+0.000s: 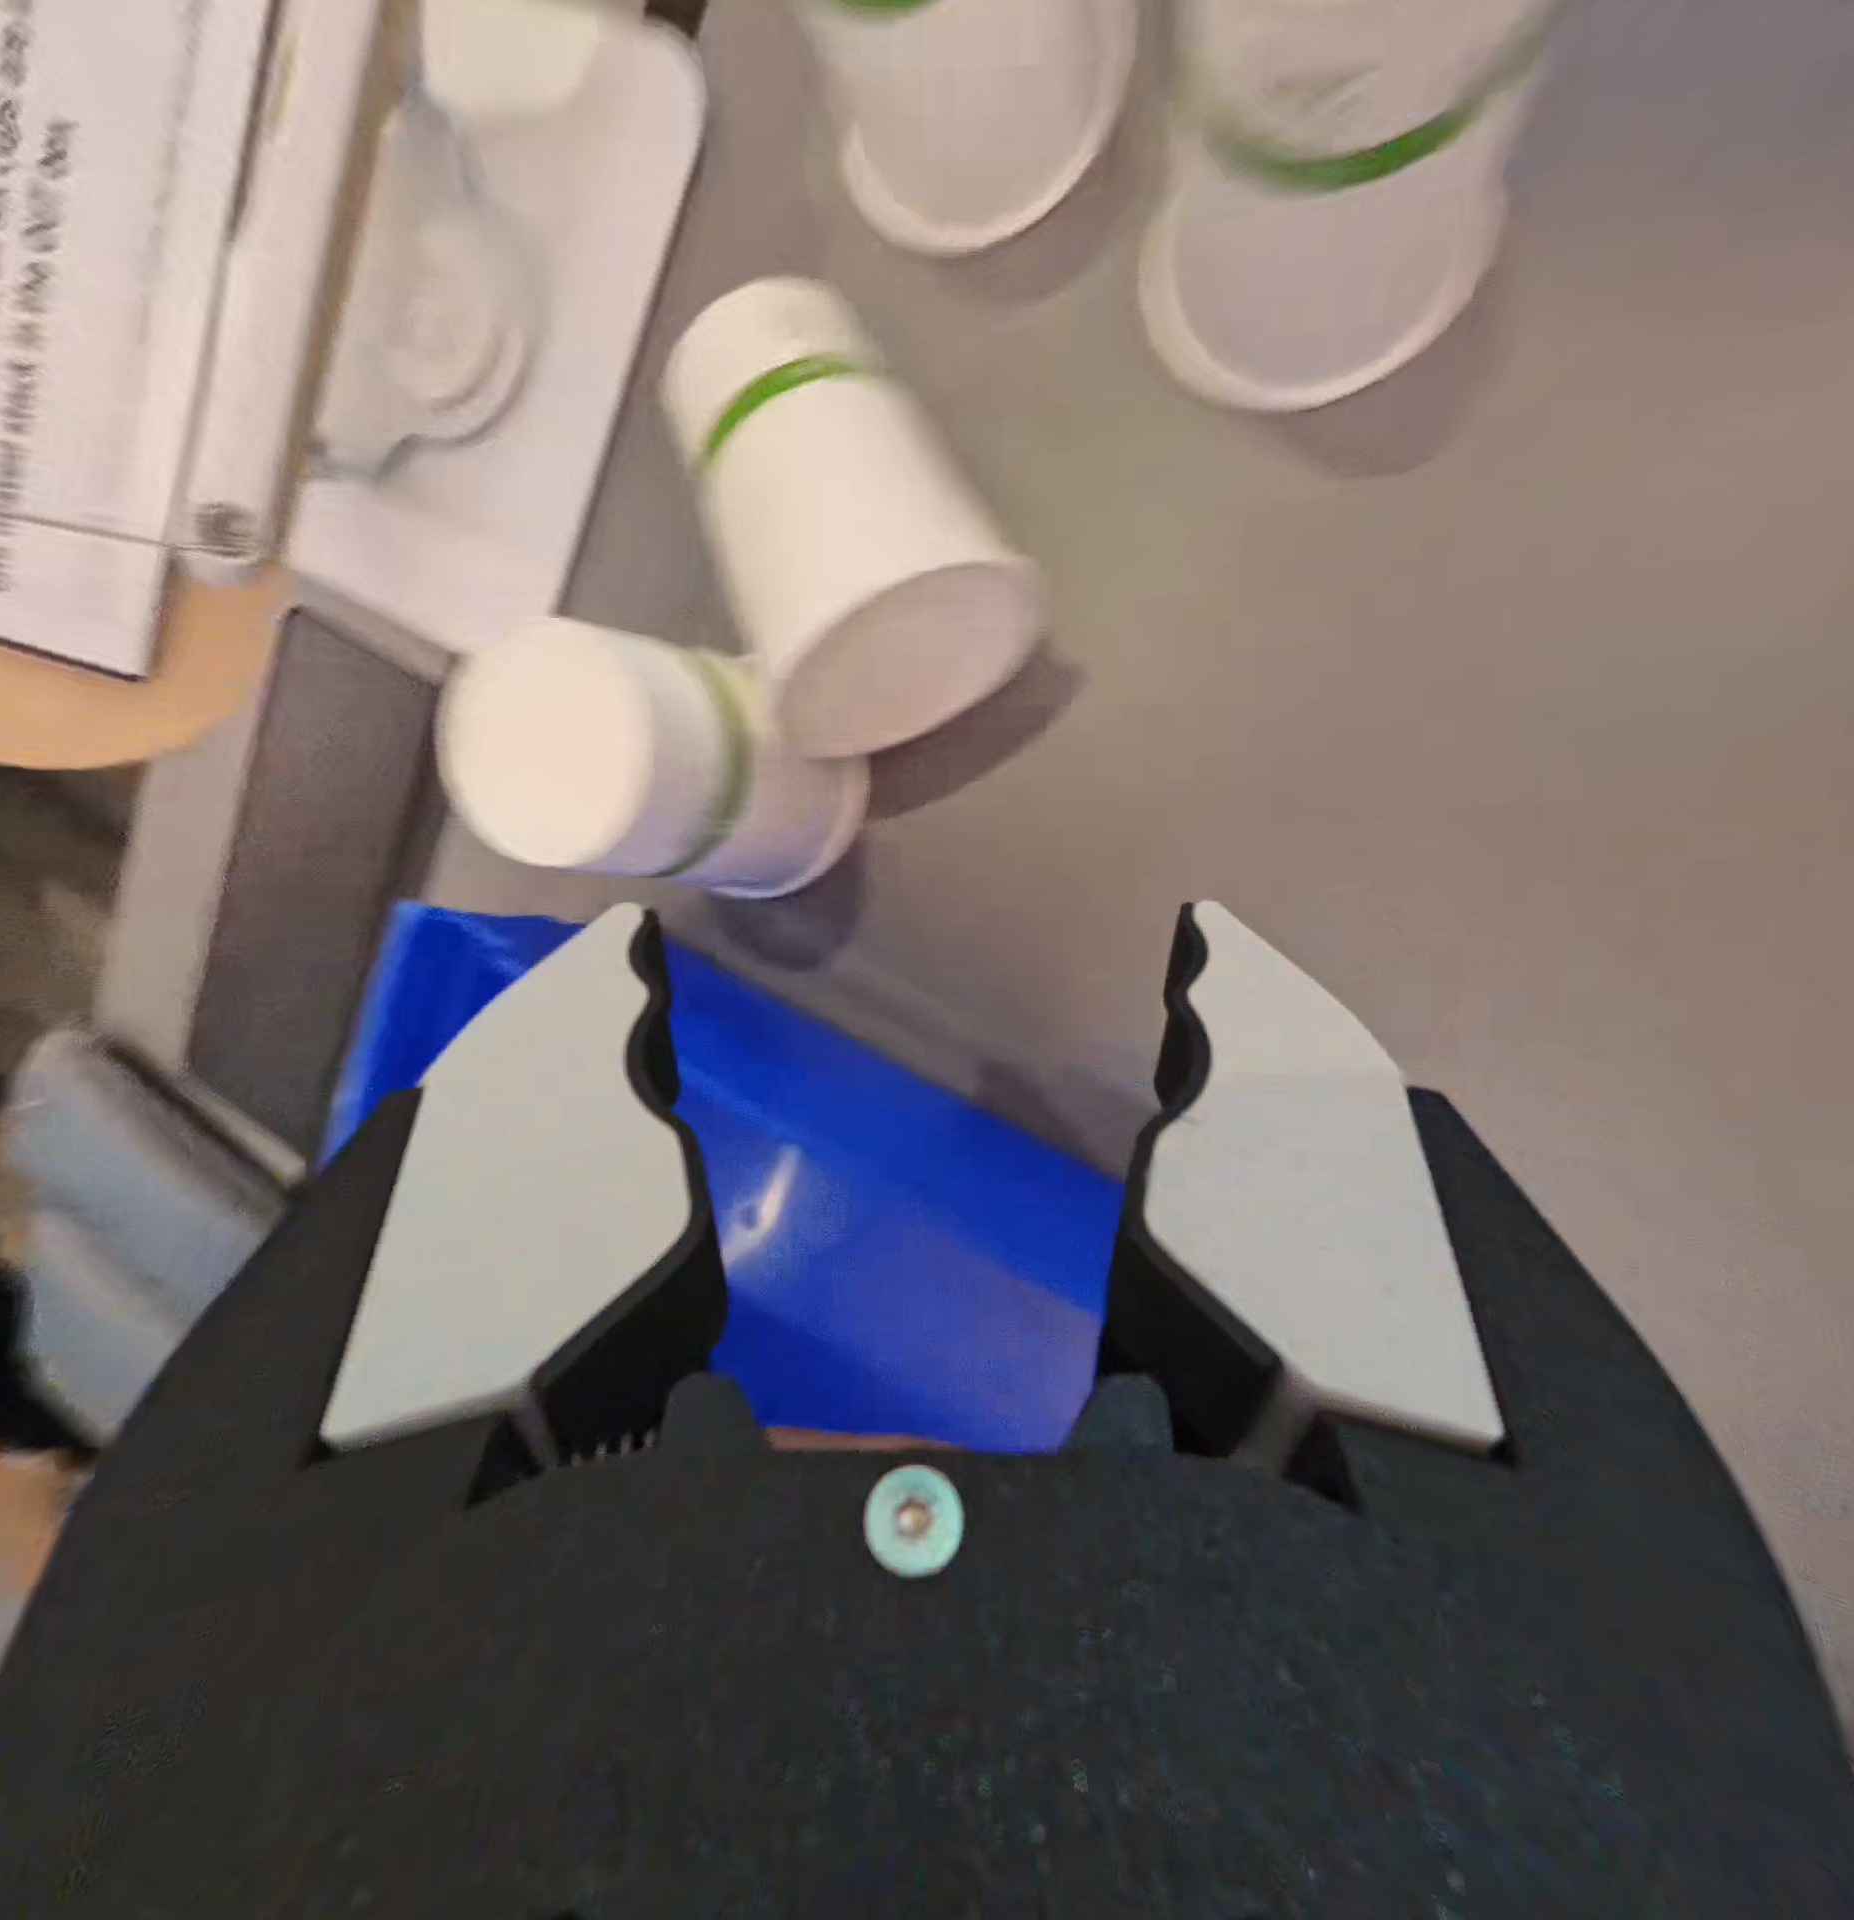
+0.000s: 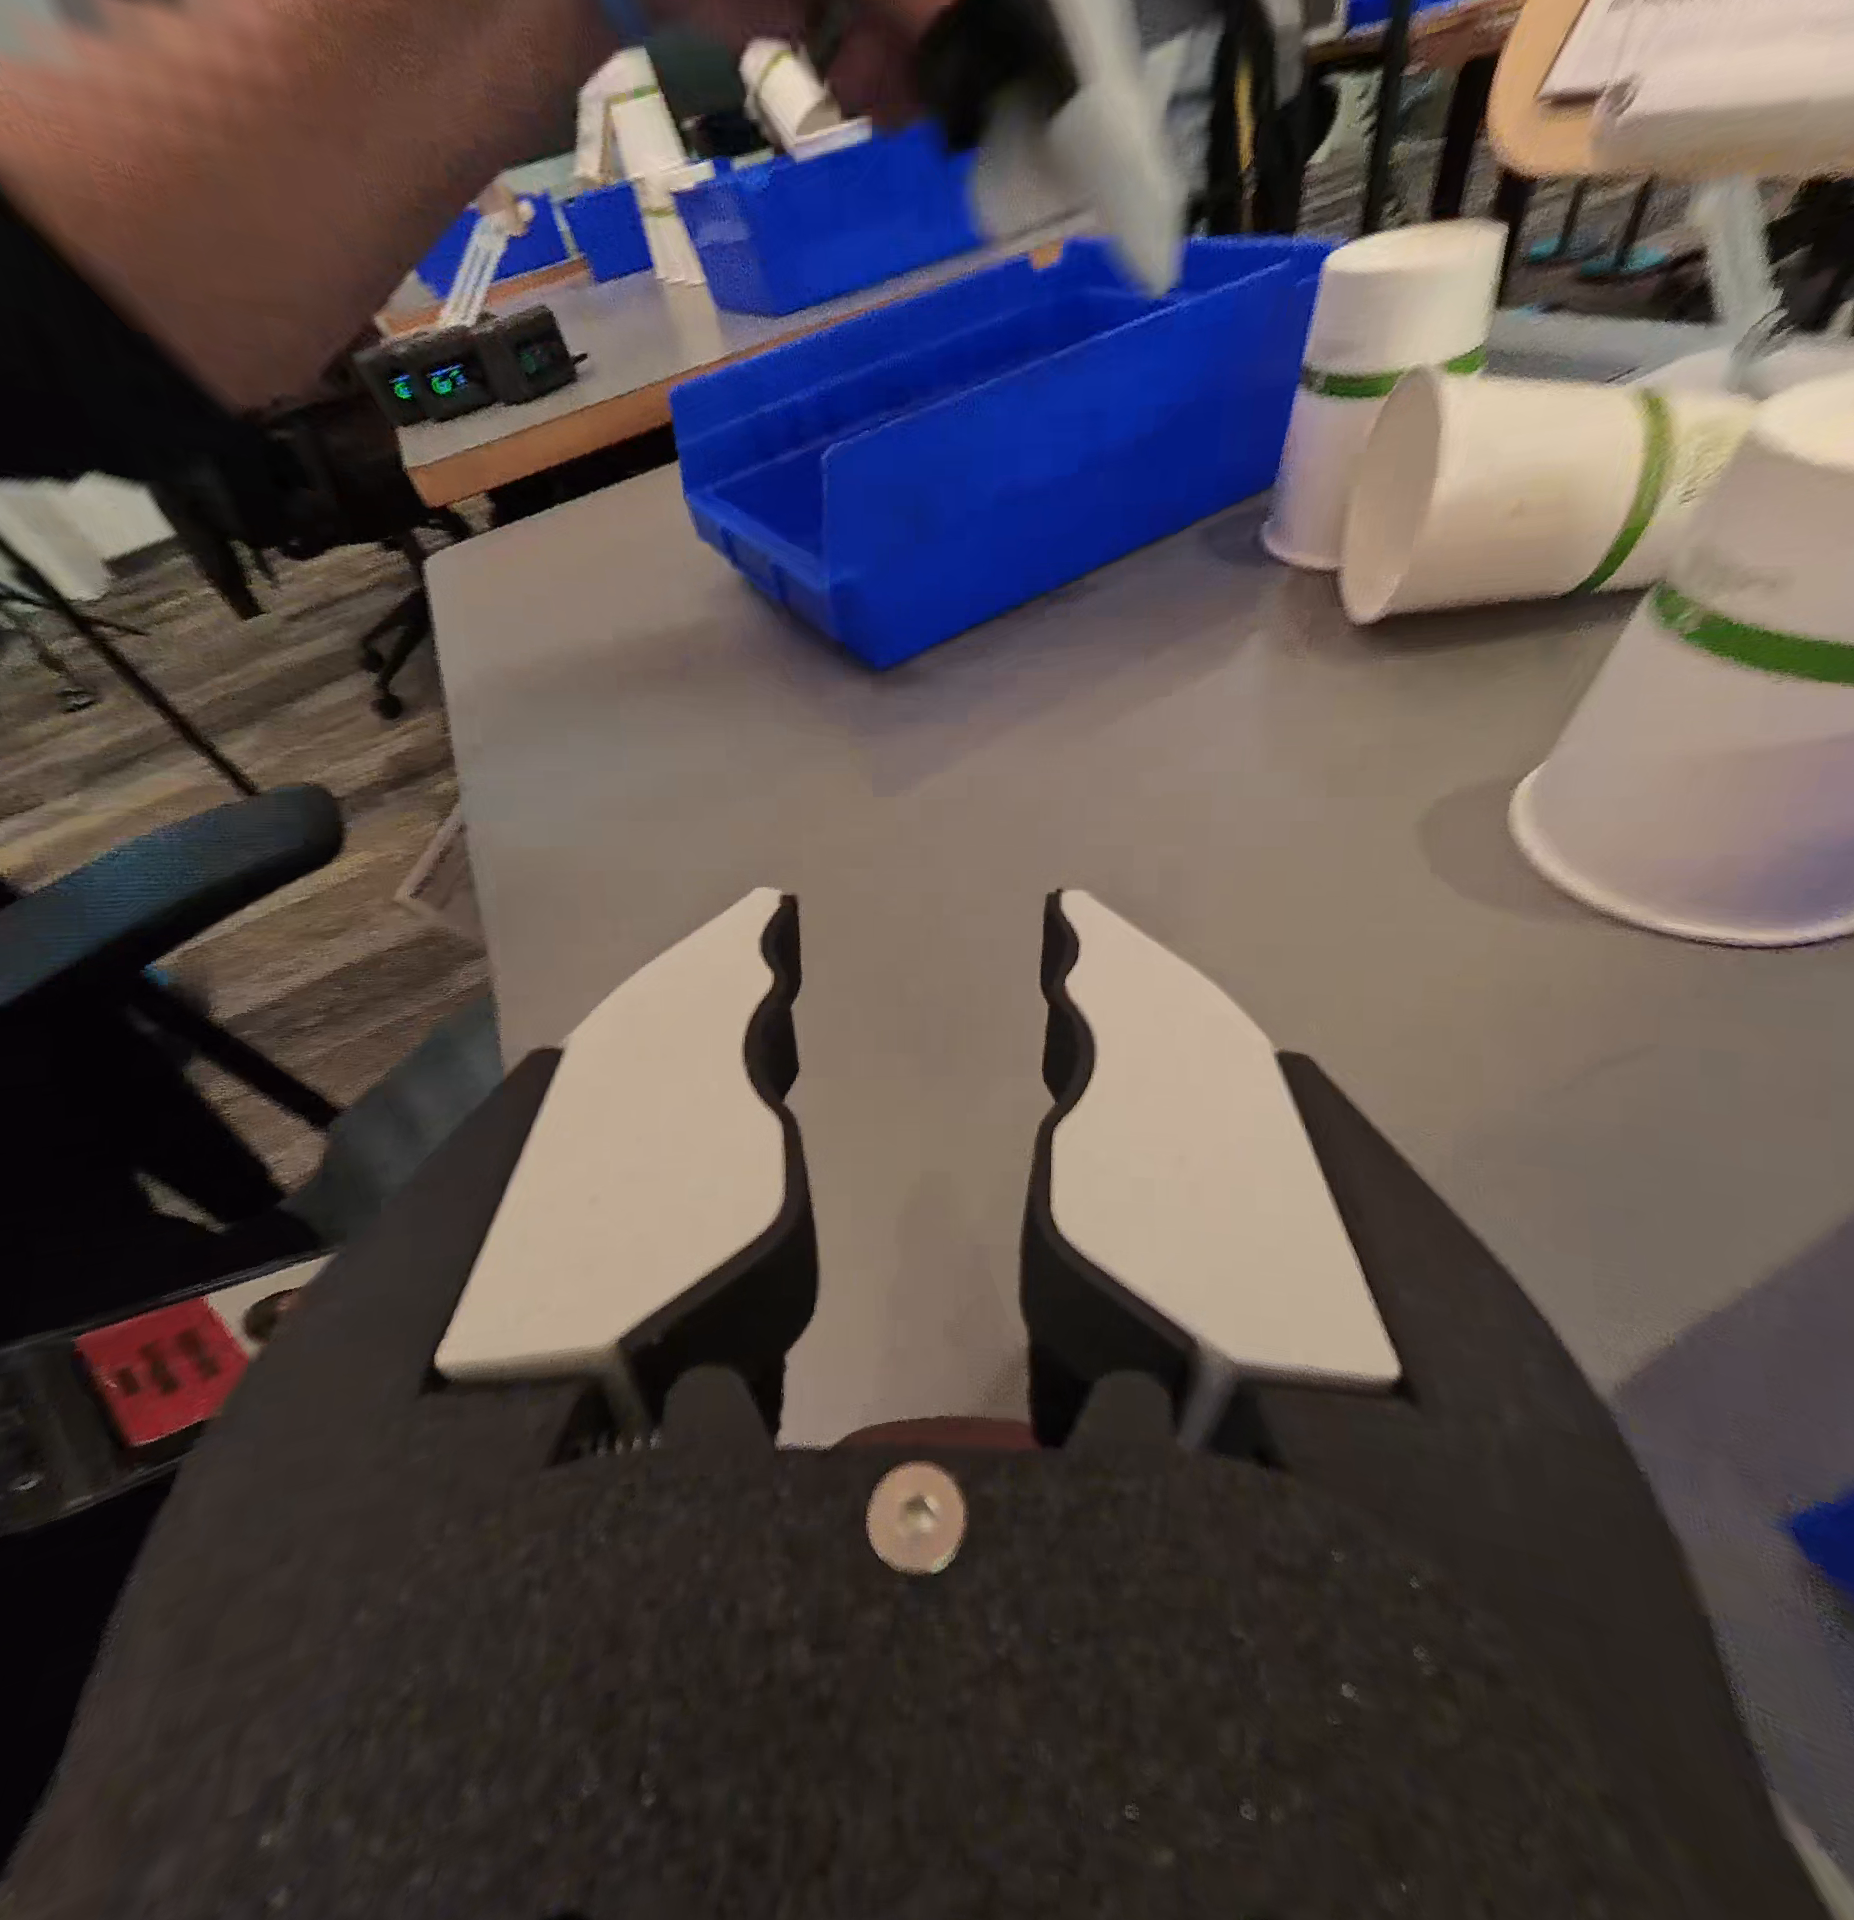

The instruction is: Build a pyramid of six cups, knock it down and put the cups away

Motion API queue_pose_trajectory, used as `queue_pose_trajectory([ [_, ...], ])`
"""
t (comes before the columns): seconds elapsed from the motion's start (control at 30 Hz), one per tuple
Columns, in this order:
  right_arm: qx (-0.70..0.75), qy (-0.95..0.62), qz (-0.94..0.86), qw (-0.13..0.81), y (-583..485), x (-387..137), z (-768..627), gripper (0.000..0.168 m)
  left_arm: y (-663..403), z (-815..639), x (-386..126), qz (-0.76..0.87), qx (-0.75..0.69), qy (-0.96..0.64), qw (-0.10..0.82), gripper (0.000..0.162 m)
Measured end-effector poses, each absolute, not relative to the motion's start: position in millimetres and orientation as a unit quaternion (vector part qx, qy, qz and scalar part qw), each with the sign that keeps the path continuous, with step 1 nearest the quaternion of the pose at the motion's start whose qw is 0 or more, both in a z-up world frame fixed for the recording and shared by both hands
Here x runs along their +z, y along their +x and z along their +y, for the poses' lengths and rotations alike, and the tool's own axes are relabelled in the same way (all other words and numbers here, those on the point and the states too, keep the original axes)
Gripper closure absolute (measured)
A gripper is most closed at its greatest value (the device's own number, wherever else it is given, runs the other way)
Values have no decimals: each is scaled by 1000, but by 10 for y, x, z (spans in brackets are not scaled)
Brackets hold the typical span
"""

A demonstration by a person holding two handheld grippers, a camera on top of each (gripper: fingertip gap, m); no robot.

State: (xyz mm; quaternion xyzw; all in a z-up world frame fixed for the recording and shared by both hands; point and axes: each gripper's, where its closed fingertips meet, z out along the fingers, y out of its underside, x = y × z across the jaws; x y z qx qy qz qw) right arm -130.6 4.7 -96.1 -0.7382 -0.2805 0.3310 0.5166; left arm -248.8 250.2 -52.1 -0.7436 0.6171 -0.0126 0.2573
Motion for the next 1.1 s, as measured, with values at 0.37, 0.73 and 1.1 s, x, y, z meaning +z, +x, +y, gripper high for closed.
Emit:
queue_pose_trajectory([
  [0.37, 328, -723, -321, 517, -1379, -1069, -4, 129, -2455, 3661, -1076, 655, 83, -748, 65, 66],
  [0.73, 330, -726, -307, 520, -1313, -1049, 6, 130, -2616, 3578, -700, 640, 62, -758, 112, 85],
  [1.1, 364, -682, -254, 581, -1185, -421, 446, 129, -2711, 2325, 901, 477, -354, -689, 415, 85],
])
